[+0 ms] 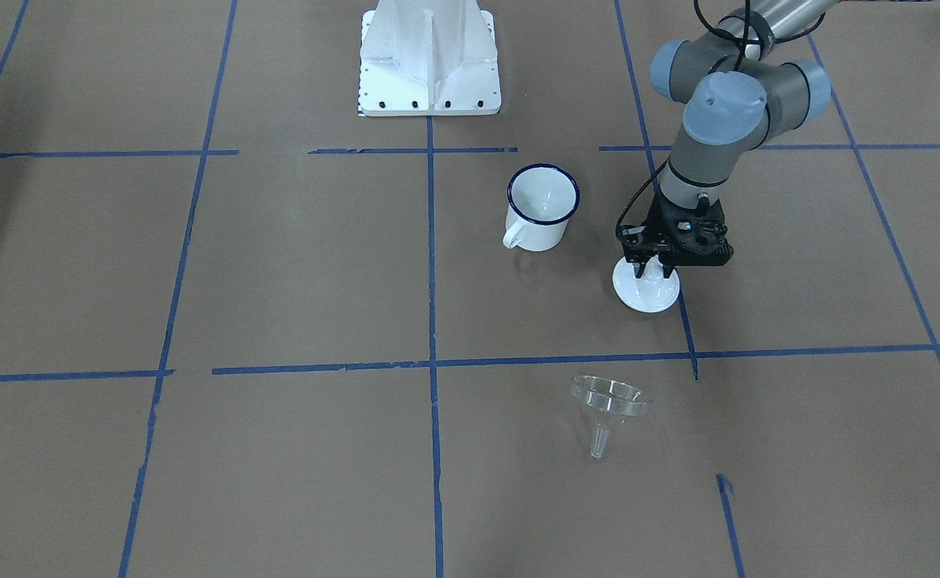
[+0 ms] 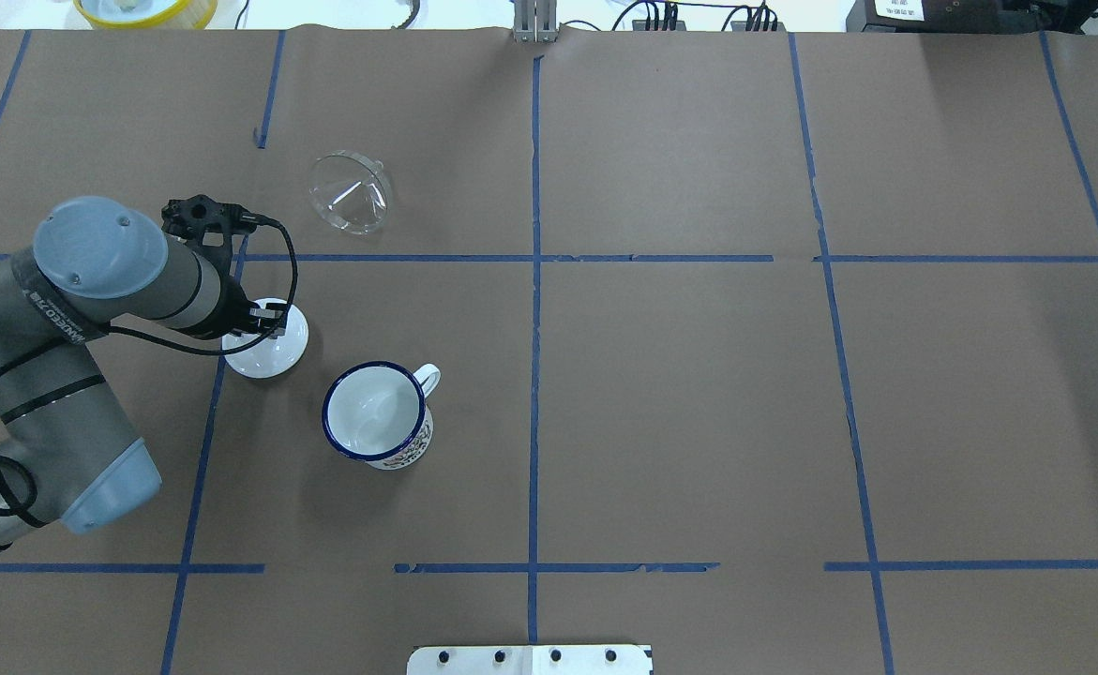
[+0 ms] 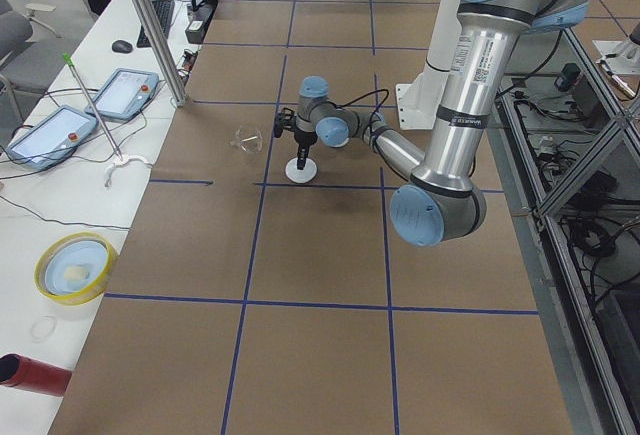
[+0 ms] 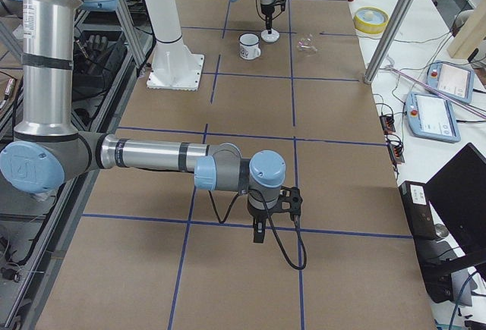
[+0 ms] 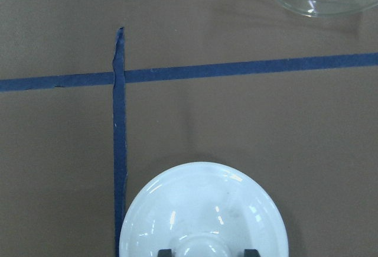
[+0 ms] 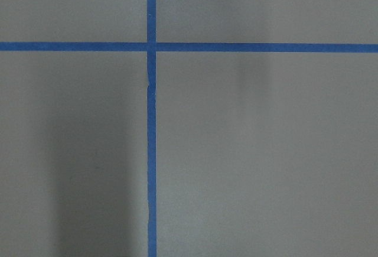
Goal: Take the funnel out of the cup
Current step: 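Close the left gripper on the white lid's knob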
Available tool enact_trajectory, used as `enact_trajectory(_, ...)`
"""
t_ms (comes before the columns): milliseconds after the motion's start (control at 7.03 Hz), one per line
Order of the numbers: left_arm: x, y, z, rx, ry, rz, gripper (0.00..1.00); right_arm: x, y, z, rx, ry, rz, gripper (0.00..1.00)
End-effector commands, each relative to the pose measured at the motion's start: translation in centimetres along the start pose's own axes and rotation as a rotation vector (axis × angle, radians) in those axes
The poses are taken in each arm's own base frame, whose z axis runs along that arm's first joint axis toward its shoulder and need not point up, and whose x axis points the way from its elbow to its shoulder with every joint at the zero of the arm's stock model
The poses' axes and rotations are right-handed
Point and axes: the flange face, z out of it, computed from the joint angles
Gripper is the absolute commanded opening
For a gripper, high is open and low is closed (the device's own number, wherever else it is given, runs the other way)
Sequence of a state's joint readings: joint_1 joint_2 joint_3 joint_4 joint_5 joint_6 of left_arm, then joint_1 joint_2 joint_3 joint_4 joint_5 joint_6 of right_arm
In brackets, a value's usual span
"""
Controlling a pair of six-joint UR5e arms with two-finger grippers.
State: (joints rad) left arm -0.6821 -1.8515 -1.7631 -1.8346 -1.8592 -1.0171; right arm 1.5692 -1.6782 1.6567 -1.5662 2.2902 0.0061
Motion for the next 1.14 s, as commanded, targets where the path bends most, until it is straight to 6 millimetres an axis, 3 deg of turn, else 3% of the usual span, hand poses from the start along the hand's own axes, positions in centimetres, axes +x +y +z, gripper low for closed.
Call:
enact_trajectory(0, -0.11, -0.25, -0.14, 0.003, 0.001, -0.003, 0.5, 0.0, 0.0, 0.0, 0.0, 0.0, 0.0, 1.0)
enact_trajectory(995, 0.04, -0.34, 0.22, -0.017, 0.008, -0.006, 0.48, 0.0, 0.0, 0.0, 0.0, 0.0, 0.0, 1.0)
